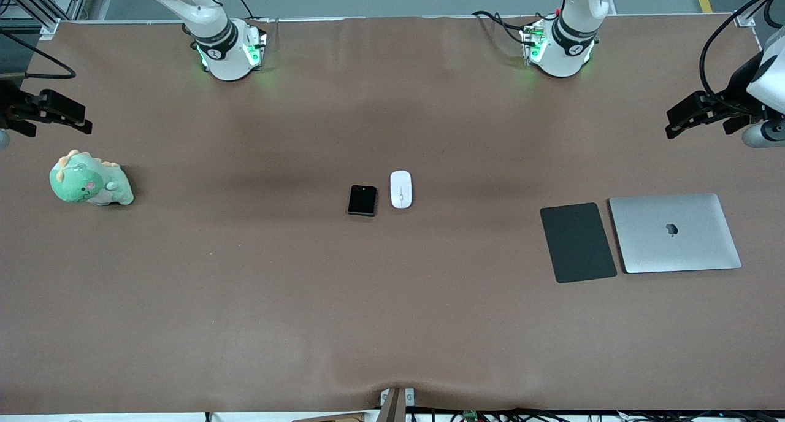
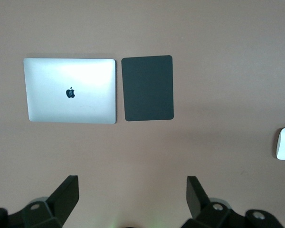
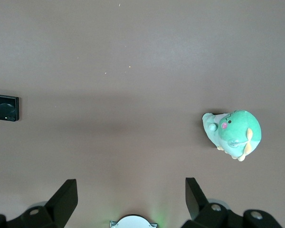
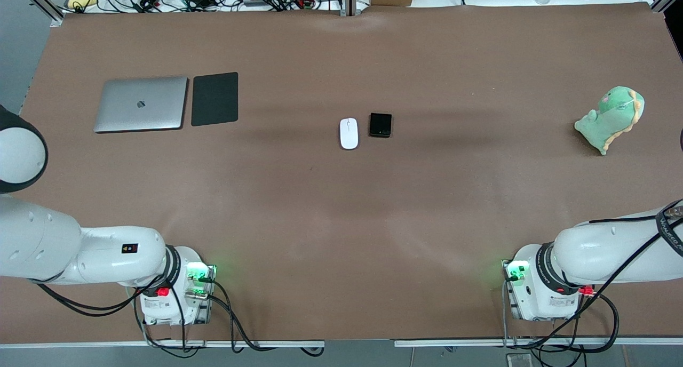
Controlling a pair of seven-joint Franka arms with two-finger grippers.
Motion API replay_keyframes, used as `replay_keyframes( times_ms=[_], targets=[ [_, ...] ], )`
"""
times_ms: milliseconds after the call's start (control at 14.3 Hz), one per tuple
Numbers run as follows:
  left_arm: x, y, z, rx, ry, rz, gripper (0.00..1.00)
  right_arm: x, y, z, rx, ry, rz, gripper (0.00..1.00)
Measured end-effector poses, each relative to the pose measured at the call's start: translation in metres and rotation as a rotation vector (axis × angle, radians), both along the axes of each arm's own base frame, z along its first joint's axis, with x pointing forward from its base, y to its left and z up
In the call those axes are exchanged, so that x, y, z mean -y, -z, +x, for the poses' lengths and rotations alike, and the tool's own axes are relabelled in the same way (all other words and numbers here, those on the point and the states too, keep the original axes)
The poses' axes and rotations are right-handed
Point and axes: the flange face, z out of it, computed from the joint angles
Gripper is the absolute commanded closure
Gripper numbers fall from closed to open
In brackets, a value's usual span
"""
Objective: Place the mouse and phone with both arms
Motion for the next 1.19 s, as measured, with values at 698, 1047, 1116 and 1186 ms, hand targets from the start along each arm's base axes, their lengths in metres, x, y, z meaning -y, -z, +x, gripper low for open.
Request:
replay_keyframes(
  times_ms=[698, 1047, 1116, 1186],
  targets=[
    [0.016, 0.029, 0.015, -0.048, -0.001, -0.001, 0.0, 0.0, 0.001, -0.001, -0.009, 0.0, 0.0, 0.0],
    [0.117, 0.092, 0.042, -0.052, 0.087, -0.018, 0.0, 0.001, 0.001, -0.001, -0.01, 0.0, 0.001, 0.0],
    [0.14, 0.107, 0.043, -0.063, 0.101, -0.018, 0.0, 0.001, 0.001, -0.001, -0.01, -0.001, 0.001, 0.0],
    [0.163, 0.122, 0.043, -0.072, 0.101, -0.017, 0.0, 0.001, 0.001, -0.001, -0.011, -0.001, 0.001, 0.0]
  ],
)
